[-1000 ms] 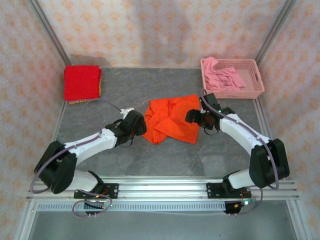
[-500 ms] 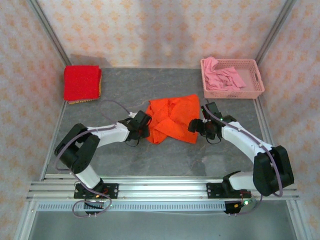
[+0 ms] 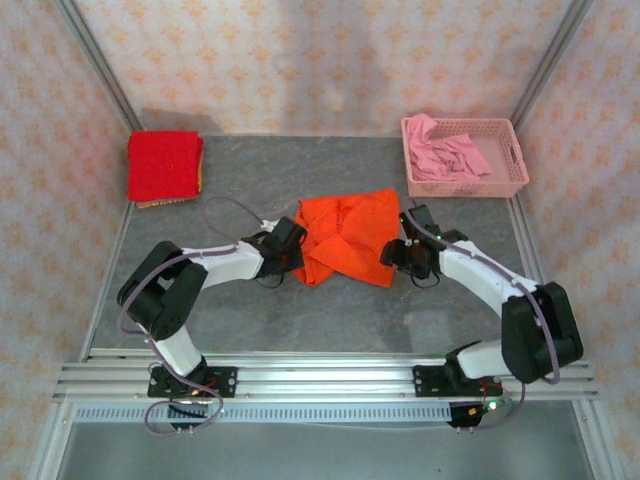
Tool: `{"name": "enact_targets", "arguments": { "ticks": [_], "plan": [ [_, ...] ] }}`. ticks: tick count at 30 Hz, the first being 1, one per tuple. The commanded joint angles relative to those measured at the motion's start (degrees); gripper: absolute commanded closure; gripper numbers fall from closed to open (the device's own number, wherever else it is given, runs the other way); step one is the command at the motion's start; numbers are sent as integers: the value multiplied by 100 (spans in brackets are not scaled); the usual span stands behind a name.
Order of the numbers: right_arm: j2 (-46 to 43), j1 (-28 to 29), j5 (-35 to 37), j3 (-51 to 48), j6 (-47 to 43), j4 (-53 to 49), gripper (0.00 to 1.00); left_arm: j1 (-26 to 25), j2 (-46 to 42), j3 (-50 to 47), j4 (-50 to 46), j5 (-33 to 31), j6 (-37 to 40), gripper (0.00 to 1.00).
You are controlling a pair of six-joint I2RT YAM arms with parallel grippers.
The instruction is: Fold and stack the t-shirts
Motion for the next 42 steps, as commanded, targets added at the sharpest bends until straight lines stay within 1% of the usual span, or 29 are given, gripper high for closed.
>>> {"name": "enact_targets", "arguments": {
  "ticks": [1,2,5,7,10,12,17,20,24,28,32,36,42],
  "plan": [
    [321,81,-338,-199,55,289,45,-11,-210,-27,-71,-175,6,100],
    [421,130,-454,-177,25,317,48,-13,-230,-34,-70,-175,11,100],
    [707,182,-497,-118,17,297,55,-14,-262,-62,-59,-166,-14,100],
    [851,179,-490,-124,23,319,62,-12,-265,-63,-75,-183,-7,100],
    [914,180,-425,-120,52,304,85,-21,-304,-45,-161,-231,44,100],
    [807,179,-318,-87,80,255,99,-17,-371,-54,-220,-307,70,100],
    [152,178,57,120,75,73,100,-14,-778,-80,-418,-641,103,100],
    [-495,147,344,289,54,30,100,-8,-1300,52,-822,-1139,239,100],
    [-1238,62,841,774,95,-42,100,71,-1945,635,-1557,-1773,552,100],
    [-1728,-32,1182,1624,-25,-148,100,293,-2327,1456,-2162,-2139,903,100],
    [-2115,-208,1508,2279,-237,-5,100,633,-2726,2144,-2389,-2294,1229,100],
    [-2215,-296,1432,2770,-397,68,100,704,-2836,2855,-2614,-2356,1617,100],
    [-2137,-361,1425,2836,-525,37,100,739,-2862,2937,-2650,-2327,1658,100]
  ]
}}
